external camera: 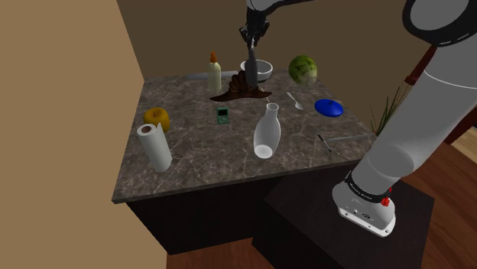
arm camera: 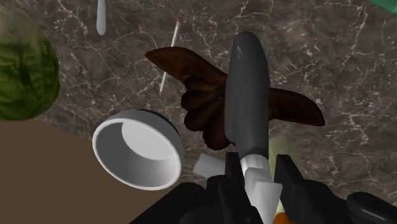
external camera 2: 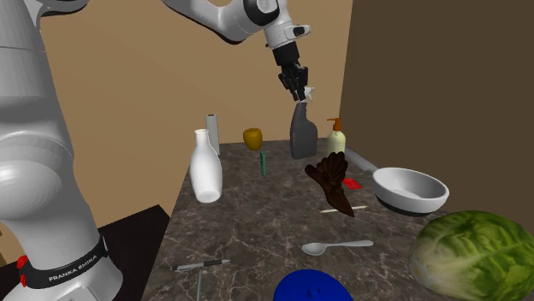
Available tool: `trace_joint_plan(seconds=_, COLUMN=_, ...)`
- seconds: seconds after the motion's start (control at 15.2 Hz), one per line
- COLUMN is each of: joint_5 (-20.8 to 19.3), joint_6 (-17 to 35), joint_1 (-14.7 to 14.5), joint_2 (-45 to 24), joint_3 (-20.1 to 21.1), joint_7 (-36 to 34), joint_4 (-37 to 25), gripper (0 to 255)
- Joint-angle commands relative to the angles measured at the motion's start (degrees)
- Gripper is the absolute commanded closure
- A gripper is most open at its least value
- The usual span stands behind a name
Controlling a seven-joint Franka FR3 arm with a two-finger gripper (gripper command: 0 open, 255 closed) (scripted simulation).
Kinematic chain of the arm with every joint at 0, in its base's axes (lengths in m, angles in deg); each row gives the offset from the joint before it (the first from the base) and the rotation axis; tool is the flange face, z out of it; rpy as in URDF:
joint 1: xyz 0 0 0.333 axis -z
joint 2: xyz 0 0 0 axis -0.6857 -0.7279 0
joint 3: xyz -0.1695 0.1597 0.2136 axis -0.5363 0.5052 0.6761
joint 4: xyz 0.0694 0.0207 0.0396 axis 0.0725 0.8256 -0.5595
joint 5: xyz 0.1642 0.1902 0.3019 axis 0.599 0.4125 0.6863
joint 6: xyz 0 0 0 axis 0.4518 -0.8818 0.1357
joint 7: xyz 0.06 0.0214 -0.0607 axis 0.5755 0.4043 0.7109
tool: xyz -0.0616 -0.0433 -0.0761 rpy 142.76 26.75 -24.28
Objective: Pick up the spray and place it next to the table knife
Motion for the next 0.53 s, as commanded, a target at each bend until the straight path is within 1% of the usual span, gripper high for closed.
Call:
trace_joint_plan(seconds=0.0, joint_5=0.19, joint_6=-1.39, joint_1=-0.01, joint_2=0.16, joint_3=0.02, joint_7=0.35, joint_4=-1.25, gripper=255)
trace_joint_plan(seconds=0.46, joint_5=0.69, joint_6=-6.72, joint_1=-0.13, joint_2=-0.16, joint_3=0.14, joint_7=1.50, joint_4=-7.00, gripper=255)
